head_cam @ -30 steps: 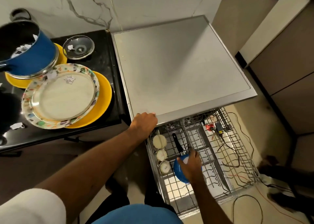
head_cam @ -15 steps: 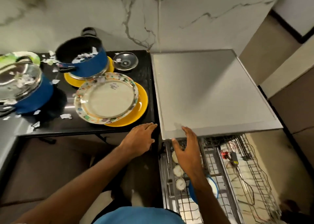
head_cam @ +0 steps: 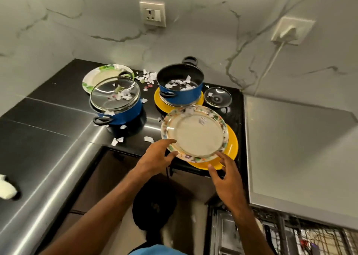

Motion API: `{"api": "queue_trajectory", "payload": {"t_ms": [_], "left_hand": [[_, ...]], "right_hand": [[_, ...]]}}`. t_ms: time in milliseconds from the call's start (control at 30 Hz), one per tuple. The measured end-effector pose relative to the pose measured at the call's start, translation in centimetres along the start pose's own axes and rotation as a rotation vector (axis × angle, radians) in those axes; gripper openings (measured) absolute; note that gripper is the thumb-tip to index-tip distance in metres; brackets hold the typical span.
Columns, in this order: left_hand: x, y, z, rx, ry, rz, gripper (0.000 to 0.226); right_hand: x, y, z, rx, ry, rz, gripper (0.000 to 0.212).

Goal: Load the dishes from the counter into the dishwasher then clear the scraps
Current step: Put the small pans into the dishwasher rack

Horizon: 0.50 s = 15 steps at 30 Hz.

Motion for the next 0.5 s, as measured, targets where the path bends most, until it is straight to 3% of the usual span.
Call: {"api": "queue_trajectory", "payload": {"t_ms": [500], "left_hand": [[5.7,10.6,-4.7,-0.089,-0.746,-0.292,0.069]], "right_hand": [[7.8,4.4,7.8,0.02,0.088,0.013,0.051]]}}
Point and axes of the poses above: each hand's wrist, its own y-axis towards the middle knuckle, its own z-axis out of the palm, x = y × z, the point moved 8 cm from there along y, towards the middle knuckle, and after that the axes turned 13 degrees about z, right-handed, at the moved point
